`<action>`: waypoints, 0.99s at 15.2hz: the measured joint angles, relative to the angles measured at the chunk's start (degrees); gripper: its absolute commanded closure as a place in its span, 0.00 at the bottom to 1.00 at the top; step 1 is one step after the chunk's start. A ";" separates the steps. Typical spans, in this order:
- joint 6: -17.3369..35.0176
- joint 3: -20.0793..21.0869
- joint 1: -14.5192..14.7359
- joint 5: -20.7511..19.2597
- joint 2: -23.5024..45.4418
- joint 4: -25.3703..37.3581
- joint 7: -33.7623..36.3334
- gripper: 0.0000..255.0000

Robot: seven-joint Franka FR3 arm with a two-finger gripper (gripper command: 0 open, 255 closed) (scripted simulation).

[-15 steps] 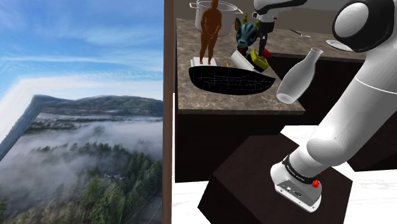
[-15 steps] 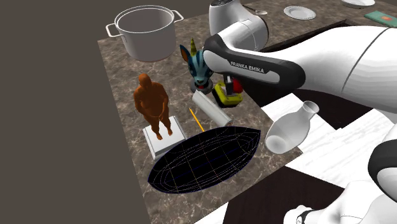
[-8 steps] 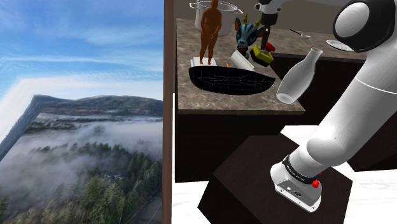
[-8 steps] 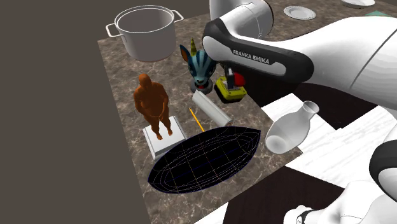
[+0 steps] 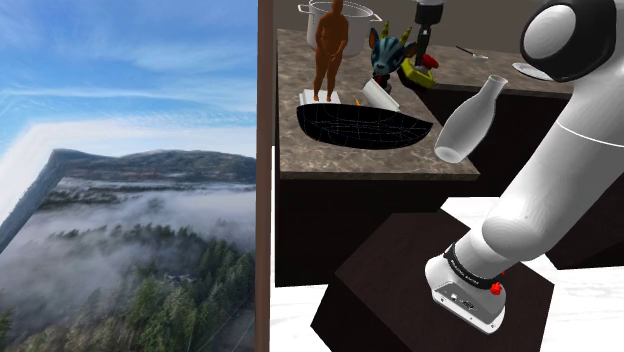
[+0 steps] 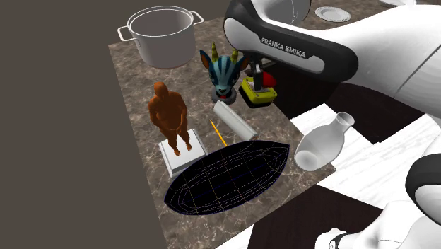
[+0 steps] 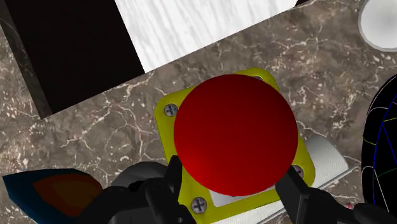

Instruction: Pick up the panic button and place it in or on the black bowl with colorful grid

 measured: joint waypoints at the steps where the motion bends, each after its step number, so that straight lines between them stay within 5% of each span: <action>1: -0.73 -0.06 -0.11 0.05 0.14 0.88 -0.25 1.00; 11: -9.52 -0.37 -1.03 1.14 3.09 12.65 -2.13 1.00; 12: -9.53 -0.37 -1.03 1.14 3.07 12.66 -2.13 0.00; 15: -7.56 -0.41 -1.75 1.49 2.68 10.25 -5.17 0.00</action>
